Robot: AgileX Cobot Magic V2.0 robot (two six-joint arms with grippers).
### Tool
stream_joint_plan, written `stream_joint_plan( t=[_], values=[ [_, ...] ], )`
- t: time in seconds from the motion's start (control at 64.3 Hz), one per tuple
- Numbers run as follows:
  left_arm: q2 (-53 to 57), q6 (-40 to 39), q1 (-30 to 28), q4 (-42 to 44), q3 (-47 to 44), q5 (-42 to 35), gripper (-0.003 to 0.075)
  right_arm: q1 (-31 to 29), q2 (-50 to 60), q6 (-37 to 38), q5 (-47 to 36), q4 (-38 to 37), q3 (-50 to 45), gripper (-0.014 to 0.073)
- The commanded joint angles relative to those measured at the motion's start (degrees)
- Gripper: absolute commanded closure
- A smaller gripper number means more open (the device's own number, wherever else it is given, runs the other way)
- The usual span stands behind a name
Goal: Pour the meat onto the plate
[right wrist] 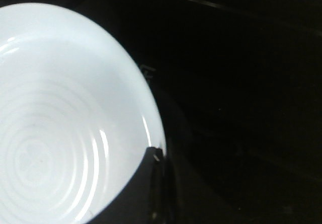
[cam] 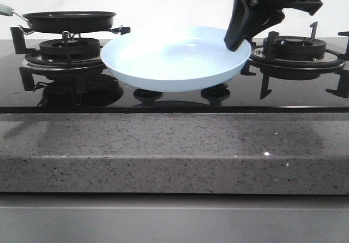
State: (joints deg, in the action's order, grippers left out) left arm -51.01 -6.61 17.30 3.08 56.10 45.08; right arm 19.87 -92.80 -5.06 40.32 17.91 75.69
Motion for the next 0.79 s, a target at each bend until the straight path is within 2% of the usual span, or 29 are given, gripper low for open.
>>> stream_joint_plan(
  t=[0.0,0.187,0.342,0.435,0.544,0.778],
  values=[
    [-2.90,-0.45,-3.72,-1.46,4.66,-2.33,0.0048,-0.05,2.30,-0.56,-1.84,-0.56,1.34,0.0712],
    [-10.32,6.25,-13.27,-11.09,9.68,-2.44,0.0048,-0.05,2.30,-0.56,-1.84,-0.56,1.34,0.0712],
    [-18.54,17.49,-21.95,-29.13,13.89,-2.33,0.0048,-0.05,2.30,-0.56,-1.84,-0.56,1.34,0.0712],
    [-22.80,21.76,-25.20,-36.65,16.07,-2.03,0.0048,-0.05,2.30,-0.56,-1.84,-0.56,1.34,0.0712],
    [-27.93,22.76,-27.81,-40.61,19.18,-1.08,0.0048,-0.05,2.30,-0.56,-1.90,-0.56,1.34,0.0712],
    [-36.01,22.89,-30.42,-43.02,24.25,-0.75,0.0048,-0.05,2.30,-0.56,-1.90,-0.56,1.34,0.0712]
  ],
)
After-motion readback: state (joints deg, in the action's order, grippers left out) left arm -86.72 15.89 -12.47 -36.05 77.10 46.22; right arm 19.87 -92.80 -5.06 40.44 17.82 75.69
